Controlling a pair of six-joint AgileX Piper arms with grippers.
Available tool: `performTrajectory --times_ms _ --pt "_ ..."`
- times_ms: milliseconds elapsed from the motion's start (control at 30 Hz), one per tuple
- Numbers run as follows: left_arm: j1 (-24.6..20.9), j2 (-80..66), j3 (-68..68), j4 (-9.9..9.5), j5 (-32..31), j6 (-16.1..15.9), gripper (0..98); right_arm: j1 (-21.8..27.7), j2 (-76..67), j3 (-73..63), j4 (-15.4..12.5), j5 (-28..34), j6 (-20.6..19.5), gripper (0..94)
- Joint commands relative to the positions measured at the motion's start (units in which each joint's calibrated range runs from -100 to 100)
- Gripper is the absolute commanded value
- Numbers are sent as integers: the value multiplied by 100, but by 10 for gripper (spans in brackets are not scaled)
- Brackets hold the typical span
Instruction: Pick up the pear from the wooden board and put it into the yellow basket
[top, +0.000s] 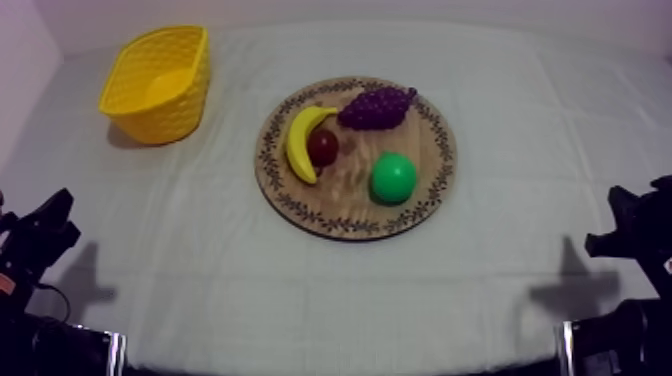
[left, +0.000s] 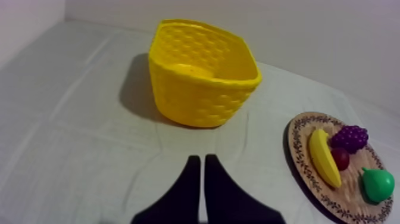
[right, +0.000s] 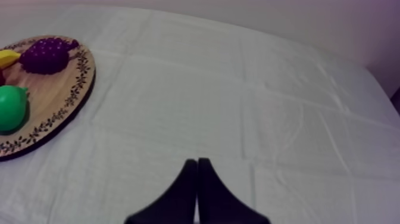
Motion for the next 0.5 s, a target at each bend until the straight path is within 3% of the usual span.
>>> performTrajectory --times_ms 0,467 --pt "51 -11 5 2 -5 3 1 -1 1 3 0 -6 1 3" --pt "85 -19 5 -3 -5 10 1 -1 1 3 0 -6 1 3"
